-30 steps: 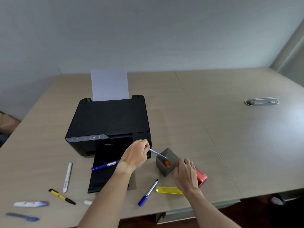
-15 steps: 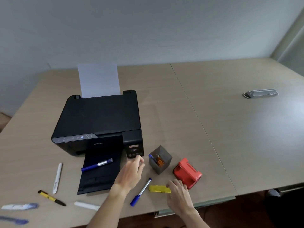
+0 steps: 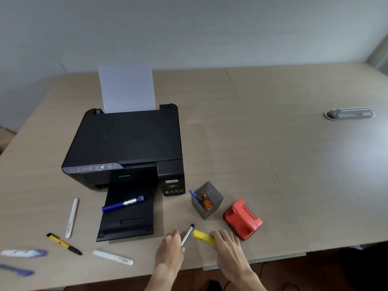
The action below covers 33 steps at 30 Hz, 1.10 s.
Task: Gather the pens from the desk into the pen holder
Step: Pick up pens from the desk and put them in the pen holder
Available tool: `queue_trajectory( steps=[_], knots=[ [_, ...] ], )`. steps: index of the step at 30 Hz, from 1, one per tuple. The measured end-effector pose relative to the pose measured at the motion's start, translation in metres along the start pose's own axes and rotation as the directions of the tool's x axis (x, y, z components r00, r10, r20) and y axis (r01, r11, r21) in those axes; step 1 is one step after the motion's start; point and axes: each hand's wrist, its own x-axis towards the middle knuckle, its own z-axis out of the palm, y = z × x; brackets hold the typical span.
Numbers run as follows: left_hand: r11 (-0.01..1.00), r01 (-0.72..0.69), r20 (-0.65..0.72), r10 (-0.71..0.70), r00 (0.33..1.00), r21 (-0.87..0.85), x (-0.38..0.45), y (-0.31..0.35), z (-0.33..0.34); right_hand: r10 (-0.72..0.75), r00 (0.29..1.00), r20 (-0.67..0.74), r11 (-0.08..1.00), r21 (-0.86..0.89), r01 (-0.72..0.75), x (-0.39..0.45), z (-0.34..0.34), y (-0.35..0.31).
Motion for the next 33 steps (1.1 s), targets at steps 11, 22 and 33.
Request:
queue_trajectory(
  steps=[11,22,33],
  knots=[
    [0.997,-0.079,0.102,0.079,0.992,0.0,-0.009,0.011,0.007,0.177,0.945,-0.276,0.933,0.351,-0.072,0.047,-0.062,0.004],
    [0.818,-0.435,-0.214,0.38,0.9,-0.377,0.008,0.085,0.001,0.463,0.849,-0.255,0.854,0.384,-0.351,0.023,-0.053,0.078],
    [0.685,-0.476,-0.341,0.336,0.878,-0.551,0.014,0.163,0.041,0.629,0.767,-0.129,0.715,0.483,-0.505,-0.025,-0.051,0.131]
  ],
)
